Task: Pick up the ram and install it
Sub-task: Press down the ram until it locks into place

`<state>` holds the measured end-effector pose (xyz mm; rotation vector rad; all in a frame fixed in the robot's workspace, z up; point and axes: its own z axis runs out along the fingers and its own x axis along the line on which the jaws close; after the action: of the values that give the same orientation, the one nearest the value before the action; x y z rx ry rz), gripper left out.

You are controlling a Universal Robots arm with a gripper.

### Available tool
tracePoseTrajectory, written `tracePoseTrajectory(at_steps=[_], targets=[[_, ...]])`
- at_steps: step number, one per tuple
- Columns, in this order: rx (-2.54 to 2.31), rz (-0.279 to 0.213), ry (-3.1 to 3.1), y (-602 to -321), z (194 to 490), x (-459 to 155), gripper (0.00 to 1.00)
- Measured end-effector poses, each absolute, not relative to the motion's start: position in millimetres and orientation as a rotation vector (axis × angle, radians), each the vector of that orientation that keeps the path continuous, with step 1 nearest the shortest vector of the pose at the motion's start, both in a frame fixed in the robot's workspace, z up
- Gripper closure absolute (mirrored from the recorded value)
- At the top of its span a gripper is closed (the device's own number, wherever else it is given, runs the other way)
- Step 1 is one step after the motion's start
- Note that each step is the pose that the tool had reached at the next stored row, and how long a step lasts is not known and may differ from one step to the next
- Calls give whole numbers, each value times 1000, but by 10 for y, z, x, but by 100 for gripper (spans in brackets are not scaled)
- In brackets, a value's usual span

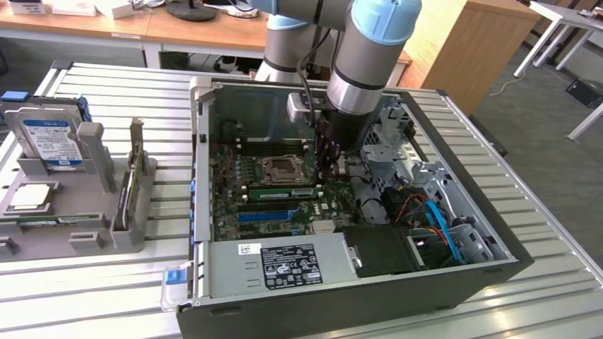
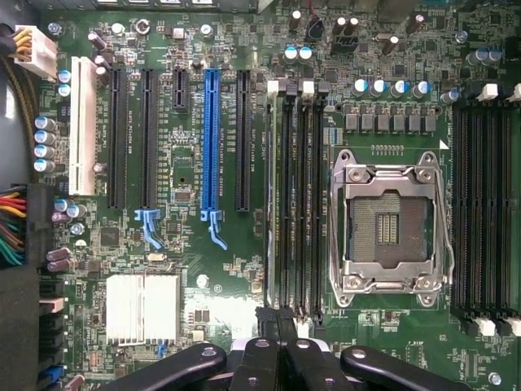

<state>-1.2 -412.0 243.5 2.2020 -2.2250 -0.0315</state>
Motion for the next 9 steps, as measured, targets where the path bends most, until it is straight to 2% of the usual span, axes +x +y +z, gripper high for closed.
tracePoseTrajectory(at_steps=[9], targets=[[2202,-32,-2225,-4120,2377,-12,89]])
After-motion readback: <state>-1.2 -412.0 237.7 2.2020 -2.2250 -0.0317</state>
